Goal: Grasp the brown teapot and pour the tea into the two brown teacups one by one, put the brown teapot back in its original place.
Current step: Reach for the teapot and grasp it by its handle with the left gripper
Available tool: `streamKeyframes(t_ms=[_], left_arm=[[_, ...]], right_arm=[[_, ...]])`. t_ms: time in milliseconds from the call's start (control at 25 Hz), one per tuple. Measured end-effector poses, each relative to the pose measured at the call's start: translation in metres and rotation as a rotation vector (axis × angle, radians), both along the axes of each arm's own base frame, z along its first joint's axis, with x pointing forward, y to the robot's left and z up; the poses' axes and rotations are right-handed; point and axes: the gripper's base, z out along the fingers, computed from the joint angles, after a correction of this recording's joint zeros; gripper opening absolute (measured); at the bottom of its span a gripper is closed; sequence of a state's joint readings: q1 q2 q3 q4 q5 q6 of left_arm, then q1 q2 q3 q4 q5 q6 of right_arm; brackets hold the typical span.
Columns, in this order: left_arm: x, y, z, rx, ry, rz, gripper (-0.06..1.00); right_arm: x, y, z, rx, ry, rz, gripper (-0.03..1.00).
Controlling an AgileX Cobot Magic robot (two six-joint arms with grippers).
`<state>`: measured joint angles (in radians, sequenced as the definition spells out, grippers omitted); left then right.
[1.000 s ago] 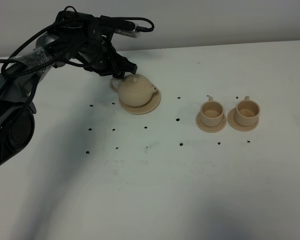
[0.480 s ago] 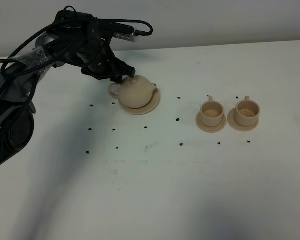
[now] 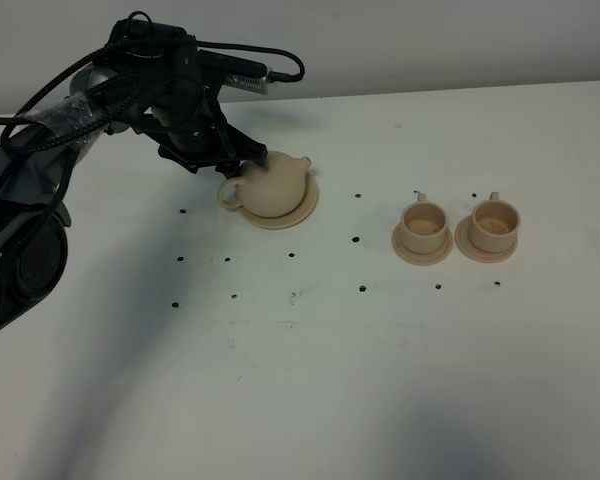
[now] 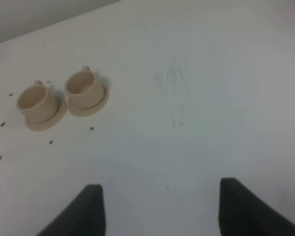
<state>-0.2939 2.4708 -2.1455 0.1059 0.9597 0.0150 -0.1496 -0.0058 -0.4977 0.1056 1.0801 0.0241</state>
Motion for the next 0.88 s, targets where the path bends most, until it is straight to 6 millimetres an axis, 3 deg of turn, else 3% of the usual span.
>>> streamKeyframes(t_ms=[680,880], left_arm=[[-0.007,0.009,0.005,0.113,0.067,-0.013,0.53],[-0.01,0.013,0.019,0.152,0.062,-0.018,0.53]], right_arm=[[0.0,0.0,0.0,0.0,0.0,0.0,0.49],[0.0,0.0,0.0,0.0,0.0,0.0,0.49]])
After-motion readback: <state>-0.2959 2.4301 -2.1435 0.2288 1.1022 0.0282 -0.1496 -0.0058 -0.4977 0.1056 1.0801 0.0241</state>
